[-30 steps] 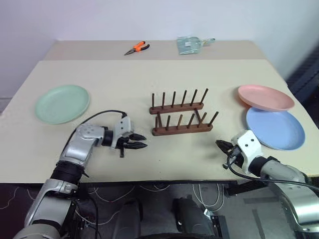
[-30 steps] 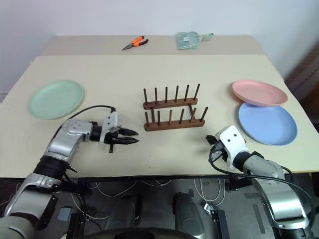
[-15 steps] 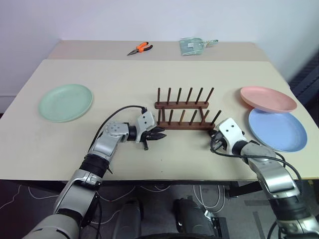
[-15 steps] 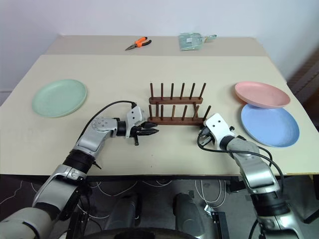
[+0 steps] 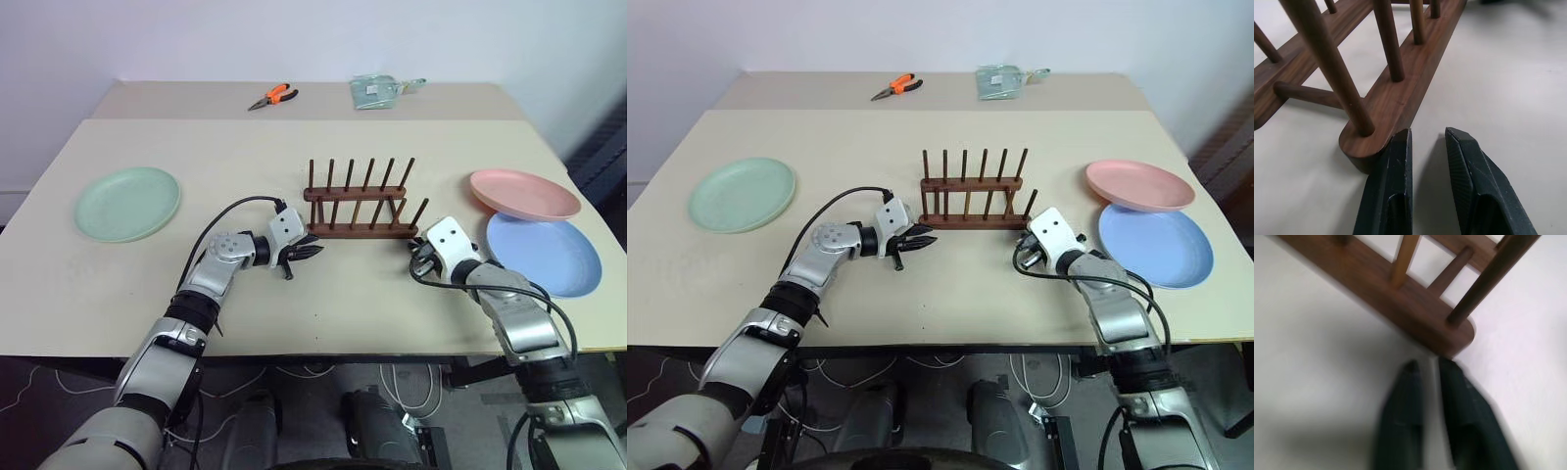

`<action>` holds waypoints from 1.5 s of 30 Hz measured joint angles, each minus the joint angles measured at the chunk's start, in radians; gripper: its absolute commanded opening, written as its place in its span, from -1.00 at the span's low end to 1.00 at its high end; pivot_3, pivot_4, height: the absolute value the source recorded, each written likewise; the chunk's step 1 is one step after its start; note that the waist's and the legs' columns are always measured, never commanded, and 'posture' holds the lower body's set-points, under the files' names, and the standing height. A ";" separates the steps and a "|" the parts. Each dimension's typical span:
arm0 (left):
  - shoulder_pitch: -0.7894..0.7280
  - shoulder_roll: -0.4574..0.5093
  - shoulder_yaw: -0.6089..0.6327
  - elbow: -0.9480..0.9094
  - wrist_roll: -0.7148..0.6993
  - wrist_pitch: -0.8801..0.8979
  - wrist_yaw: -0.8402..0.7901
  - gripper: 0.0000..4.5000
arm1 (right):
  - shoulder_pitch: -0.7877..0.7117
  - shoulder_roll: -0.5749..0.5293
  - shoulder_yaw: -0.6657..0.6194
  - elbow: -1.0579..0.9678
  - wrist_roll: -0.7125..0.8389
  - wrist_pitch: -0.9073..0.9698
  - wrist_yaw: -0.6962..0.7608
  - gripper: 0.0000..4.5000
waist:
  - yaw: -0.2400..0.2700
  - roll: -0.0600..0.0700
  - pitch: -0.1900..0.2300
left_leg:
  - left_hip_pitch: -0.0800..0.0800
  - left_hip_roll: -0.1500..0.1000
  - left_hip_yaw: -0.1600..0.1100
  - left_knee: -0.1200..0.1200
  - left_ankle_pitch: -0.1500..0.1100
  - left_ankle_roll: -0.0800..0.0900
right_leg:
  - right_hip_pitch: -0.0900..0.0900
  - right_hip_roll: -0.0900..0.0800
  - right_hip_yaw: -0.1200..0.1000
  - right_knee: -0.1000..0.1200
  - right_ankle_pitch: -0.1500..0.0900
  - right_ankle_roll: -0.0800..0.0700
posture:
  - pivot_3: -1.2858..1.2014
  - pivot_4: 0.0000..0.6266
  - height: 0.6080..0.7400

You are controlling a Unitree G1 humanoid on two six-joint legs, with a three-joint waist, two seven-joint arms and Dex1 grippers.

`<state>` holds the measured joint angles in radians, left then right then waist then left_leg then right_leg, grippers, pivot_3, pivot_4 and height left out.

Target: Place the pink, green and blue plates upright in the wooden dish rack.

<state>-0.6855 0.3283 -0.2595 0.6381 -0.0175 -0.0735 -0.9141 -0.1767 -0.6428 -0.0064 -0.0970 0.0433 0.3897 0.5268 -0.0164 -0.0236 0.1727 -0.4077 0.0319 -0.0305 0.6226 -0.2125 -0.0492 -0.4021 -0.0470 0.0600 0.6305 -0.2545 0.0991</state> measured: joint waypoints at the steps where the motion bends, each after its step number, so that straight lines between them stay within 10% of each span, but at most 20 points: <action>1: 0.029 0.033 0.006 -0.044 -0.007 0.007 -0.018 -0.55 | 0.047 -0.071 -0.042 -0.058 -0.009 -0.009 0.016 0.22 | -0.004 0.001 0.000 | 0.000 0.000 0.001 0.000 0.000 0.001 | -0.001 0.000 0.001 0.000 0.000 0.000 | 0.03 -0.52 0.88; 9: 0.213 0.195 0.112 -0.238 -0.135 0.120 -0.163 -0.55 | 0.067 -0.393 -0.155 0.055 -0.210 -0.191 0.007 0.41 | -0.045 0.001 -0.001 | 0.017 0.001 0.004 -0.010 -0.001 0.001 | 0.006 0.001 0.005 -0.001 -0.004 -0.001 | 0.03 -0.52 0.88; 19: 0.255 0.179 0.088 -0.511 -0.234 0.291 -0.247 -0.55 | -0.303 -0.365 0.091 0.685 -0.440 -0.570 -0.134 0.41 | -0.042 -0.001 0.004 | 0.013 0.000 0.009 -0.010 -0.001 0.002 | 0.003 0.000 0.010 -0.001 -0.002 -0.003 | 0.03 -0.52 0.88; 27: 0.264 0.169 0.076 -0.566 -0.235 0.325 -0.235 -0.55 | -0.431 -0.312 0.224 0.969 -0.542 -0.732 -0.224 -0.98 | -0.043 -0.002 0.004 | 0.013 -0.001 0.008 -0.010 -0.001 0.002 | 0.003 0.000 0.011 -0.001 -0.002 -0.002 | 0.03 -0.52 0.88; 35: 0.287 0.161 0.099 -0.560 -0.233 0.294 -0.185 -0.55 | -0.349 -0.361 0.184 0.747 -0.605 -0.722 -0.354 -0.98 | -0.044 0.000 0.006 | 0.012 -0.001 0.008 -0.010 -0.001 0.002 | 0.002 0.000 0.012 0.000 -0.003 -0.001 | 0.03 -0.52 0.88; 39: 0.285 0.163 0.138 -0.516 -0.229 0.237 -0.139 -0.55 | -0.241 -0.306 0.008 0.365 -0.334 -0.620 -0.239 -0.98 | -0.047 -0.001 0.006 | 0.014 0.000 0.008 -0.009 -0.001 0.002 | 0.004 0.002 0.012 0.001 -0.002 0.001 | 0.03 -0.52 0.88; 45: 0.262 0.159 0.133 -0.475 -0.230 0.213 -0.140 -0.55 | -0.158 -0.122 -0.098 -0.245 0.489 -0.114 0.018 -0.98 | -0.029 -0.002 0.007 | 0.013 0.000 0.006 -0.008 -0.002 0.003 | 0.005 0.001 0.011 0.000 -0.002 0.000 | 0.03 -0.52 0.88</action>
<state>-0.4235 0.4874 -0.1263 0.1628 -0.2473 0.1400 -1.0543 -0.3349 -0.7645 -0.1043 -0.3423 0.5322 0.2757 0.5444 -0.0456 -0.0255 0.1793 -0.3947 0.0319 -0.0244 0.6144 -0.2141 -0.0466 -0.3969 -0.0464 0.0708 0.6304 -0.2566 0.0992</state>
